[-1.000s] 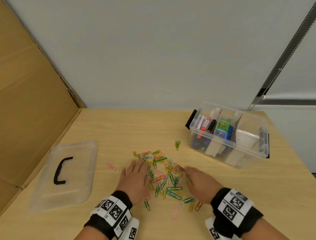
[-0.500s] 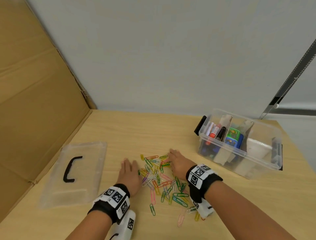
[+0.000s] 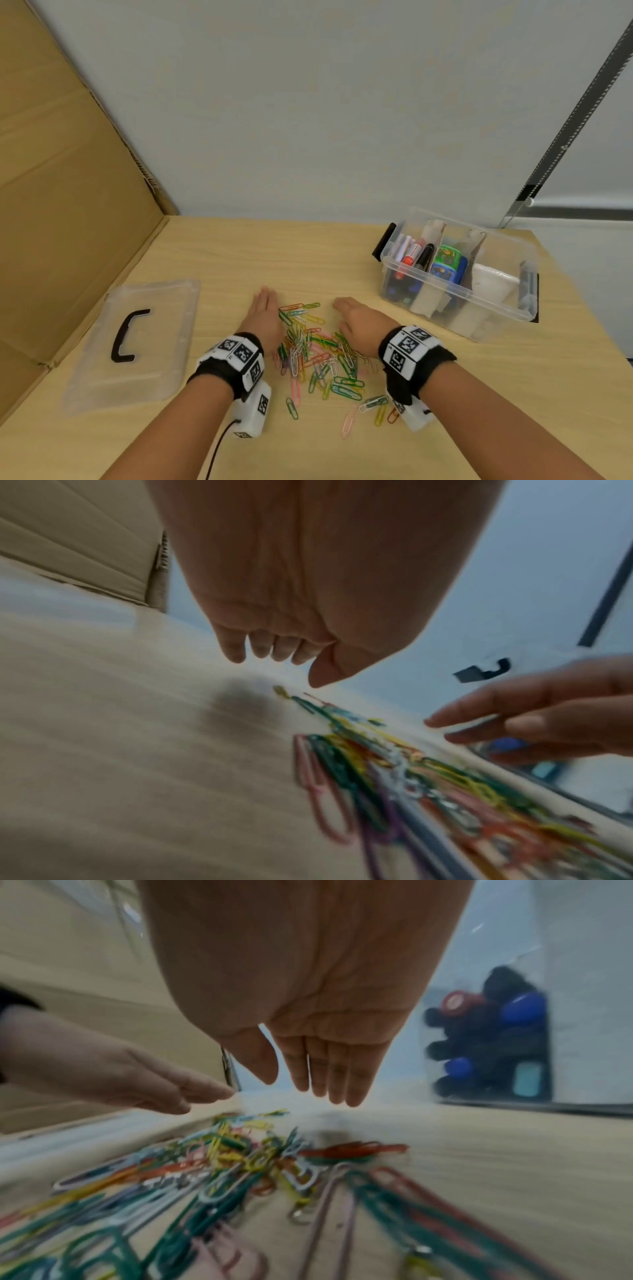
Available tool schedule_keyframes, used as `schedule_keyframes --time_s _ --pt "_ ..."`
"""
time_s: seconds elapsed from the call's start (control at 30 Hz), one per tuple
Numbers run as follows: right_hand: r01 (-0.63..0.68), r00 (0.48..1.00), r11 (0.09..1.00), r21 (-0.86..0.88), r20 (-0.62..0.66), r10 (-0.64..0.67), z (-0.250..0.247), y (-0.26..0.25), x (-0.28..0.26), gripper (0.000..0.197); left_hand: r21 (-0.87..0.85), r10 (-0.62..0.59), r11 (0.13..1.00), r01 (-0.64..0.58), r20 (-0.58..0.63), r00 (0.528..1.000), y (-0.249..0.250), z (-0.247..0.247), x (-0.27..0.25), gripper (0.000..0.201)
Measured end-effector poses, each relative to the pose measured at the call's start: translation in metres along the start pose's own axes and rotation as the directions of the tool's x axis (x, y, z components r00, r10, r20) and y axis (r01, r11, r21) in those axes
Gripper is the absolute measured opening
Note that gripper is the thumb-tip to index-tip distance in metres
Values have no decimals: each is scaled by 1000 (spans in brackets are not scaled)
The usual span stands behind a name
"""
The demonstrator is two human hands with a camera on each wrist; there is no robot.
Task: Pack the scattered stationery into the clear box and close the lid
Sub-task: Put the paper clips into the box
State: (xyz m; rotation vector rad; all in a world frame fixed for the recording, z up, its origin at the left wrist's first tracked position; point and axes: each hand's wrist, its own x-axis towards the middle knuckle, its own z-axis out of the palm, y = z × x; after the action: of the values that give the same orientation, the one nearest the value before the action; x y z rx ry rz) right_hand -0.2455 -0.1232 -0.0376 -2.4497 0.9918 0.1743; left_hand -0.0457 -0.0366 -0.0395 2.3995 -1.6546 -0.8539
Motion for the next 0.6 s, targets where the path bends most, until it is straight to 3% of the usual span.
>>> schedule_keyframes --time_s 0.17,0.4,0.5,0.6 --pt "81 987 994 -72 146 -70 15 -22 16 59 161 112 979 -128 107 988 6 15 -2 71" --pt "128 991 990 -65 39 -126 24 -2 -37 51 104 262 955 -277 137 955 15 47 -46 67" --pt "89 996 996 16 -18 -89 17 8 -61 45 -36 288 957 -287 39 957 15 48 -55 58" --pt "-16 998 1000 5 -61 16 14 17 -80 74 -2 229 973 -230 -67 971 9 40 -59 70"
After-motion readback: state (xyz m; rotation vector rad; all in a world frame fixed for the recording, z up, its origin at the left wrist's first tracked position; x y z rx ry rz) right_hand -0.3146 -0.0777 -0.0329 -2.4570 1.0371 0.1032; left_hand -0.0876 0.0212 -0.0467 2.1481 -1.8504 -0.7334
